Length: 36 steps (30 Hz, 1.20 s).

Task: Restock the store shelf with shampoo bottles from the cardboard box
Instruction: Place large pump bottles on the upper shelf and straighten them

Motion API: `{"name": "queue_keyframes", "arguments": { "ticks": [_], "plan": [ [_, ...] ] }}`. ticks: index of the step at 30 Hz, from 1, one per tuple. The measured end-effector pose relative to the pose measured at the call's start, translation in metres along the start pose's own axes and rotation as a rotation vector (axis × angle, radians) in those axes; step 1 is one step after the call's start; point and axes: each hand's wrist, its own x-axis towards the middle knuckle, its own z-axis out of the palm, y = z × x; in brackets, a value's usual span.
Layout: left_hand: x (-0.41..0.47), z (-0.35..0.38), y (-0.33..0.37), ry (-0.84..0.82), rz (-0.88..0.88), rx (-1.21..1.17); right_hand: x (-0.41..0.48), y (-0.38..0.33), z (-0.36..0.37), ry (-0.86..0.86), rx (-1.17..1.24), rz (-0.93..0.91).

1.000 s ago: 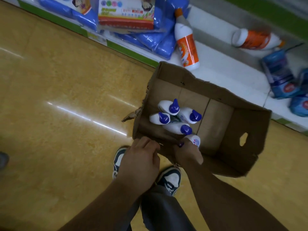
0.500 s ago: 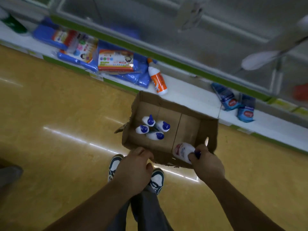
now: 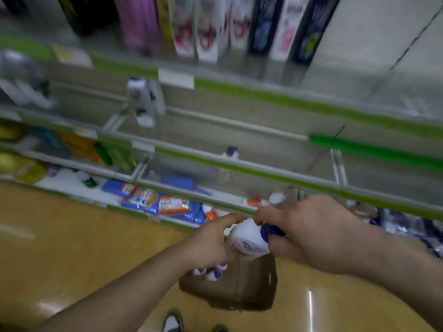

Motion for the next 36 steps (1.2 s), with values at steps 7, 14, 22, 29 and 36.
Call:
{"name": "queue_keyframes", "arguments": {
  "ticks": [7,14,22,29,36],
  "plan": [
    [-0.073,-0.073,0.169,0.049,0.218,-0.095,-0.034,0.011,-0.176,0.247,0.140,0.081],
    [-0.120,-0.132,0.270,0.251,0.404,-0.052,-0.042,0.023,-0.248,0.668,0.668,0.216],
    [-0.149,-0.185,0.335,0.380,0.528,-0.005,-0.025,0.017,-0.270,0.580,0.958,0.234],
    [-0.139,-0.235,0.368,0.381,0.581,0.031,0.012,0.022,-0.314,0.674,1.014,0.180],
    [-0.105,-0.311,0.383,0.410,0.629,0.100,0.076,0.033,-0.354,0.752,0.922,0.226]
  ]
}}
